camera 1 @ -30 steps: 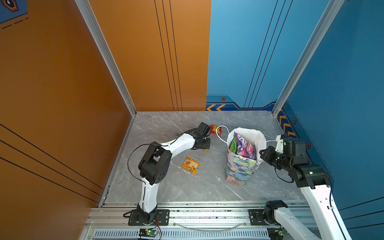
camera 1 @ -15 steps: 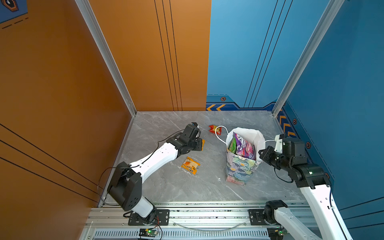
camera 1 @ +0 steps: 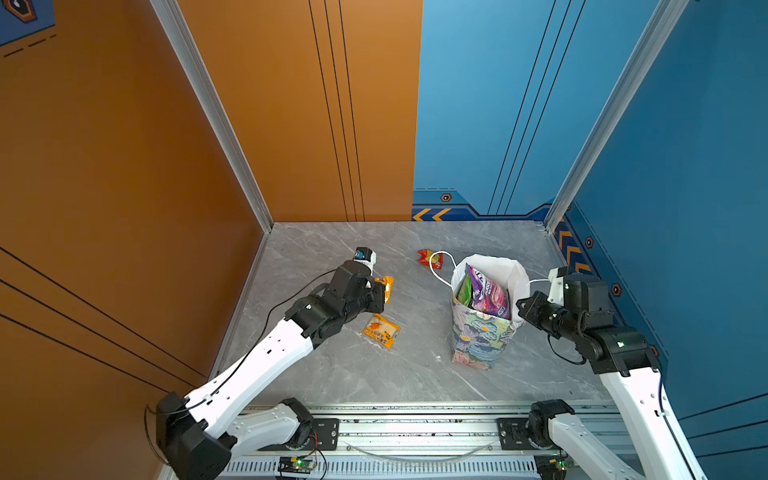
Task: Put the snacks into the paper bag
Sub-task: 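Carry the orange candy over the bag opening and lower it inside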
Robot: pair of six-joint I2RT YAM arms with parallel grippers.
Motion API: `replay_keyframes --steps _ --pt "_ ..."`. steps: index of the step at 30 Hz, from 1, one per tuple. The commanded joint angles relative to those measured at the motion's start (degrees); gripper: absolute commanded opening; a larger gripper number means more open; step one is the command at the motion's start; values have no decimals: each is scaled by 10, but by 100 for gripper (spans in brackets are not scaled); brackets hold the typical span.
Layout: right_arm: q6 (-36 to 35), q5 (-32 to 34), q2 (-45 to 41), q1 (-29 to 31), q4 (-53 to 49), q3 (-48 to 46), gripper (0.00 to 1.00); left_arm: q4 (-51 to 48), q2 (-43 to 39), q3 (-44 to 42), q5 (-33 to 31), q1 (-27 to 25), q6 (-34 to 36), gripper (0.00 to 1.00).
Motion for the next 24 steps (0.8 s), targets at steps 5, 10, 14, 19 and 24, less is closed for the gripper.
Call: replay_keyframes --steps 5,10,14,19,24 --pt "-17 23 -4 18 15 23 0 -15 -57 49 -34 -57 49 1" --pt "-21 27 -1 24 13 25 0 -1 -50 95 -24 -109 74 0" --pt "-23 28 0 31 16 26 0 16 -14 145 -20 -159 90 0" --pt "-24 33 -2 40 16 28 0 10 72 231 -26 -200 101 0" --pt "-26 36 1 44 10 31 0 -15 138 304 -48 -233 126 0"
